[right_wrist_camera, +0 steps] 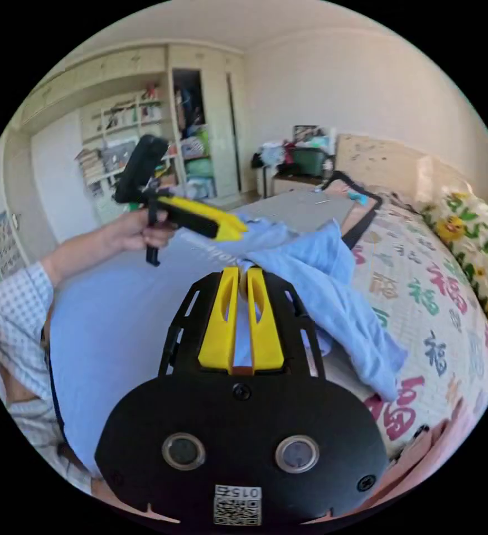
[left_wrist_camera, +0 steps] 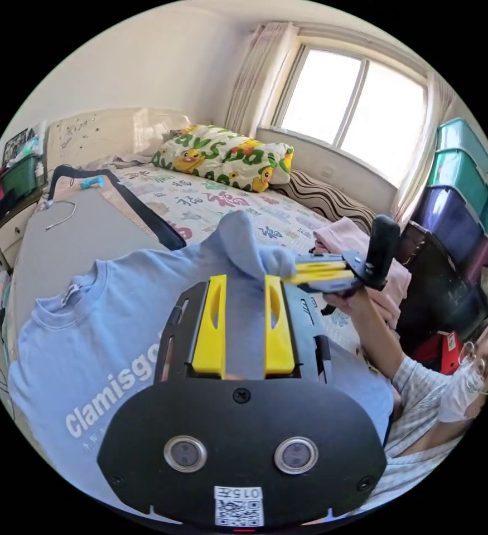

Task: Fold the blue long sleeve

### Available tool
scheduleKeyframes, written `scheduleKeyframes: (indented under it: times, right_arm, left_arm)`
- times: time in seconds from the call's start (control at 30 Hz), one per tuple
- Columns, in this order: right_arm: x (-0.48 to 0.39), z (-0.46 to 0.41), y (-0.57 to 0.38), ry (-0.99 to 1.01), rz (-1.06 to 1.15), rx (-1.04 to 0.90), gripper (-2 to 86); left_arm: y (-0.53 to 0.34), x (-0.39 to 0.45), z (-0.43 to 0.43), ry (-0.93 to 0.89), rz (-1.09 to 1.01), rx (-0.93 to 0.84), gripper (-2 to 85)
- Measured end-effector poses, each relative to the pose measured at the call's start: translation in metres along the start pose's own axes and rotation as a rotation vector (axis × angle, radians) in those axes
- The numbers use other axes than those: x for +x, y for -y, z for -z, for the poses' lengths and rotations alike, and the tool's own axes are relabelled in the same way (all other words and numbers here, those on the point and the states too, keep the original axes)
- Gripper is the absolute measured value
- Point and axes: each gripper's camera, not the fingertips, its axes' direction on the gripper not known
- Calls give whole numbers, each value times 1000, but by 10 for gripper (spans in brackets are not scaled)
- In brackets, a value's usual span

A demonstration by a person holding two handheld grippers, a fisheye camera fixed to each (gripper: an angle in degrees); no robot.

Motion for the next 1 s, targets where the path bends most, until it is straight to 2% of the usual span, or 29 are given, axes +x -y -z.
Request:
scheduleKeyframes:
  times: [0.07,0.23,0.3,0.43,0.6,0.67,0.77,0.83,0.93,1.0]
  right_arm:
    - [-61,-37,6,-59,200,-165,34]
    - [-119,-75,-1,-245,287,-290,35]
    - [-132,-79,-6,-277,310,-297,34]
    - [-160,-88,-24,-352,408,-287,33]
    - [-178,-94,-36,-382,444,-285,33]
    - [-182,-95,-41,-382,446,-285,32]
    - [-187,-96,-45,-388,450,-286,31]
    - [-189,-95,-47,-390,450,-286,31]
    - [-191,-95,-51,-401,456,-288,32]
    - [-191,-93,-52,-401,453,-286,33]
  left_arm:
    - [-7,-2,14,67,-18,0,108]
    - [7,12,1,101,-89,-29,112]
    - [37,33,-33,87,-176,-108,118]
    - [73,81,-79,-48,-340,-139,123]
    - [97,153,-154,-43,-540,-349,128]
    - [95,169,-175,-2,-574,-437,131]
    - [78,182,-200,156,-616,-546,113]
    - [69,185,-197,166,-610,-533,95]
    - [65,173,-164,217,-507,-414,54]
    - [58,151,-109,316,-380,-239,29]
